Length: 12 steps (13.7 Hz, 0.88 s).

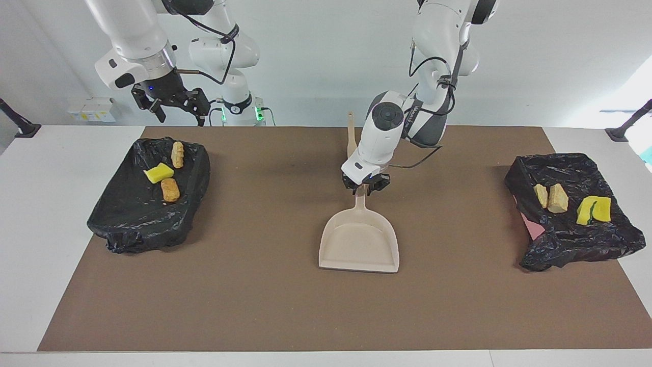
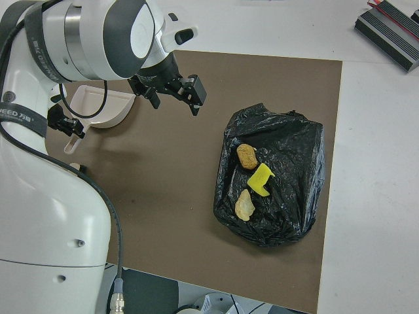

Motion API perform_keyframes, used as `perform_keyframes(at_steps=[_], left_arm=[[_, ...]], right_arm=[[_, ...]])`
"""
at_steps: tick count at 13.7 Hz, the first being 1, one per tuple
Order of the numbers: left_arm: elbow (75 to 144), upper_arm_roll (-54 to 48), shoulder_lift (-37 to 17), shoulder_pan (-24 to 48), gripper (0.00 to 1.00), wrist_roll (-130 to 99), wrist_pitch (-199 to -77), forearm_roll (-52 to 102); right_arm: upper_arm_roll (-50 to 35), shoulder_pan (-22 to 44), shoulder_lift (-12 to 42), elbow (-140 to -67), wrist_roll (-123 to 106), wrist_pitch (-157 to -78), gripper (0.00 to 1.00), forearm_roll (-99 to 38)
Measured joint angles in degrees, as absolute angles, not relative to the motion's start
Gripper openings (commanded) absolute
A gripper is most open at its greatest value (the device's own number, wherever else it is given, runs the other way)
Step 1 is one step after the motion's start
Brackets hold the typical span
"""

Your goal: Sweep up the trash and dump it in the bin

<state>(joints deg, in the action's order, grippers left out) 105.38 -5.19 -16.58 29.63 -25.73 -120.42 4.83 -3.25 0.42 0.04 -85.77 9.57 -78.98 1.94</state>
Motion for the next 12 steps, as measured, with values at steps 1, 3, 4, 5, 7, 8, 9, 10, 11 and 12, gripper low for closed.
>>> perform_keyframes(at_steps=[1,3,4,5,7,8,9,10,11,12], left_arm=[[105.23,-4.83,-16.4,29.45,1.0,-25.73,-120.44,4.83],[104.91,-4.14,-15.5,28.51,1.0,-25.73,-120.44,4.83],[104.8,-3.81,-14.98,27.92,1.0,-25.81,-120.44,4.83],[104.7,-3.52,-14.54,27.15,1.0,-25.85,-120.44,4.83],[104.57,-3.28,-13.42,24.91,1.0,-25.85,-120.44,4.83],[104.5,-3.22,-12.96,23.46,1.0,-25.84,-120.46,4.83],[104.44,-3.16,-12.63,21.79,1.0,-25.83,-120.56,4.83],[104.17,-3.13,-12.47,19.8,1.0,-25.76,-120.68,4.83],[103.47,-3.1,-12.43,18.36,1.0,-25.61,-120.67,4.83],[102.41,-3.08,-12.39,17.36,1.0,-25.45,-120.28,4.83]], right_arm=[[-3.25,0.42,0.04,-85.77,9.57,-78.98,1.0,1.94],[-3.25,0.42,0.04,-85.77,9.57,-78.98,1.0,1.94],[-3.25,0.42,0.04,-85.77,9.57,-78.98,1.0,1.94],[-3.25,0.42,0.04,-85.77,9.57,-78.98,1.0,1.94],[-3.25,0.42,0.04,-85.77,9.57,-78.98,1.0,1.94],[-3.25,0.42,0.04,-85.77,9.57,-78.98,1.0,1.94],[-3.25,0.42,0.04,-85.77,9.57,-78.98,1.0,1.94],[-3.25,0.42,0.04,-85.77,9.57,-78.98,1.0,1.94],[-3.25,0.42,0.04,-85.77,9.57,-78.98,1.0,1.94],[-3.25,0.42,0.04,-85.77,9.57,-78.98,1.0,1.94]])
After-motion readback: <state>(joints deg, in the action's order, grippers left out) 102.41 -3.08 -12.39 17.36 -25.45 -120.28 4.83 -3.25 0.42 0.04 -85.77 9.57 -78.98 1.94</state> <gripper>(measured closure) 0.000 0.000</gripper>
